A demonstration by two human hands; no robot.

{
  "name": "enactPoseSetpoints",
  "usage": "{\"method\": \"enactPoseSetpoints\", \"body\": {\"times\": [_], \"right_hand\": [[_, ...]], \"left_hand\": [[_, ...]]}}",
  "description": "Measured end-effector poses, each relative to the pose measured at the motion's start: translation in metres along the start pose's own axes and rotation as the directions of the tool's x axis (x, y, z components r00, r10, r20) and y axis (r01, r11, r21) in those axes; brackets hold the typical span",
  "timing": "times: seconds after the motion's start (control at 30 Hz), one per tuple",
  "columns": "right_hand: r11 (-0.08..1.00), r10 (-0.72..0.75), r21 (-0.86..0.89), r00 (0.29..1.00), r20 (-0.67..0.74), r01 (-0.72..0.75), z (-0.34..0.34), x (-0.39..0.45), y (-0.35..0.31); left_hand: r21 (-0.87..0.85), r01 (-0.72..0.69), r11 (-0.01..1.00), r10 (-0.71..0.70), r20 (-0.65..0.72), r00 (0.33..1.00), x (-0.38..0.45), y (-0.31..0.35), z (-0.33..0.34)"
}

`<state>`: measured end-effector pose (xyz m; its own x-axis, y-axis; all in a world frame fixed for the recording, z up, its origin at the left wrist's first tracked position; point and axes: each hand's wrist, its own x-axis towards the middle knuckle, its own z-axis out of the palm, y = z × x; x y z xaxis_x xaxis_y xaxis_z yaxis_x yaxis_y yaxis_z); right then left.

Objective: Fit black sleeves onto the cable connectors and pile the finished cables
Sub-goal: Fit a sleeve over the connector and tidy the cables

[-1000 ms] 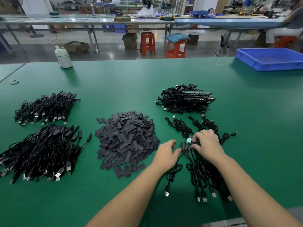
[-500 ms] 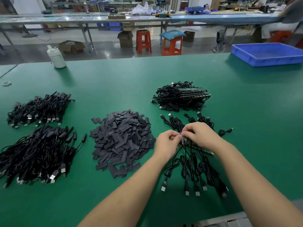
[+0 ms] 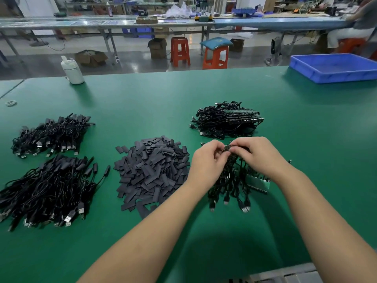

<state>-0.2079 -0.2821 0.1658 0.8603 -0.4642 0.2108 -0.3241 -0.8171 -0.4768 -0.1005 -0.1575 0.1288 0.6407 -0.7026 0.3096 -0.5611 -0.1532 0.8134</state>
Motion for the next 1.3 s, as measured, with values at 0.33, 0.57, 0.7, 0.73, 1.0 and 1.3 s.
{"method": "enactPoseSetpoints", "body": {"times": [0.33,0.57,0.7,0.73,1.0,1.3], "right_hand": [[0.994,-0.096,-0.081,0.968,-0.233,0.079,-0.022,-0.001,-0.03],[0.998,0.027,-0.052,0.942,-0.335,-0.047,-0.014,-0.002,-0.043],[0.999,0.036,-0.019,0.946,-0.323,-0.044,-0.022,-0.002,-0.043],[1.0,0.014,-0.007,0.956,-0.294,-0.017,-0.028,-0.004,-0.043],[0.997,-0.081,-0.007,0.958,-0.274,0.082,-0.044,-0.011,-0.044],[0.98,0.014,0.187,0.924,-0.382,0.062,-0.041,-0.013,-0.044]], "left_hand": [[0.015,0.015,1.0,-0.013,-0.112,0.994,0.015,0.032,-0.02],[0.113,-0.016,0.993,0.034,-0.158,0.987,0.012,0.036,-0.021],[-0.08,0.057,0.995,-0.074,-0.242,0.967,0.019,0.032,-0.031],[-0.112,0.075,0.991,-0.102,-0.262,0.96,0.021,0.029,-0.035],[-0.488,0.21,0.847,-0.254,-0.026,0.967,0.025,0.024,-0.05],[-0.061,0.148,0.987,-0.136,0.169,0.976,0.023,0.026,-0.055]]}}
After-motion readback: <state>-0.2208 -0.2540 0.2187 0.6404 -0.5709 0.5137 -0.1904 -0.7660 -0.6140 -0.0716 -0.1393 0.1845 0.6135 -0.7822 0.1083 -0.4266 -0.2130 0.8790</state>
